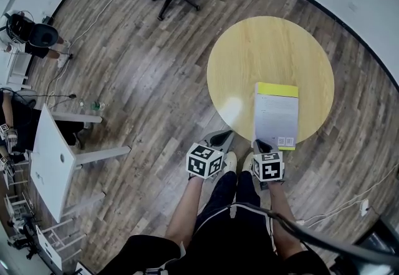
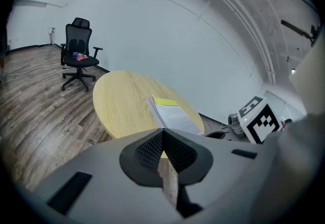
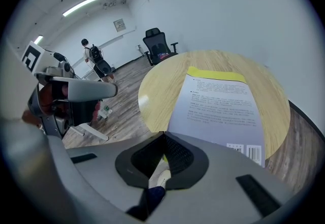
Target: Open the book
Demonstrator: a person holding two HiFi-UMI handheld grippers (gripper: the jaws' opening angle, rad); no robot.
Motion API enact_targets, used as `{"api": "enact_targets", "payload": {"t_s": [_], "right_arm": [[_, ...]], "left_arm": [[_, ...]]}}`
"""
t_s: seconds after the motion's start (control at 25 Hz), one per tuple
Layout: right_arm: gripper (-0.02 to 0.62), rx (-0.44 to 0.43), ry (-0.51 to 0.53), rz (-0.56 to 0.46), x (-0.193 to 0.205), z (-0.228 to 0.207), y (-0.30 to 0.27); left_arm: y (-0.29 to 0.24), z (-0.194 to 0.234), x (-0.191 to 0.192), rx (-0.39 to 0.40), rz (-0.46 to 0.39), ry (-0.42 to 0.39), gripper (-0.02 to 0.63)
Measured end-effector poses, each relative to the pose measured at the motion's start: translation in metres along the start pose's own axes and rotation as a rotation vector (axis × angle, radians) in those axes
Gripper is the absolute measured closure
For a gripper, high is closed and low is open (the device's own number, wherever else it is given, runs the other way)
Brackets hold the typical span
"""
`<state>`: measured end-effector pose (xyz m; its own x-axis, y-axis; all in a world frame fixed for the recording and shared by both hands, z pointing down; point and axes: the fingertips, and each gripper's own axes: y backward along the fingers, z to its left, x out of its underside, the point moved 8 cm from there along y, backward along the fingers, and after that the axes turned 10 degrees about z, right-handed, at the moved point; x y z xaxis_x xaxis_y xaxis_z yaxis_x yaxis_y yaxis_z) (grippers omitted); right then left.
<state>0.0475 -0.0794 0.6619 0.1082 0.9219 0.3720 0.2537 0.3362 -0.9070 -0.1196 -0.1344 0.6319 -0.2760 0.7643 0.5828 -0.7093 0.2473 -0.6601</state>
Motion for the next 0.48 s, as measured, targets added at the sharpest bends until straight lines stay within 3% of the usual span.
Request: {"api": "enact_targets", "payload": {"t_s": [0.48], "right_arm": [[0.586, 0.023, -0.043, -0.078, -0.001, -0.006, 0.030]], "left_arm": [[0.000, -0.017, -0.008, 0.024, -0.007, -0.046, 0.607]]}}
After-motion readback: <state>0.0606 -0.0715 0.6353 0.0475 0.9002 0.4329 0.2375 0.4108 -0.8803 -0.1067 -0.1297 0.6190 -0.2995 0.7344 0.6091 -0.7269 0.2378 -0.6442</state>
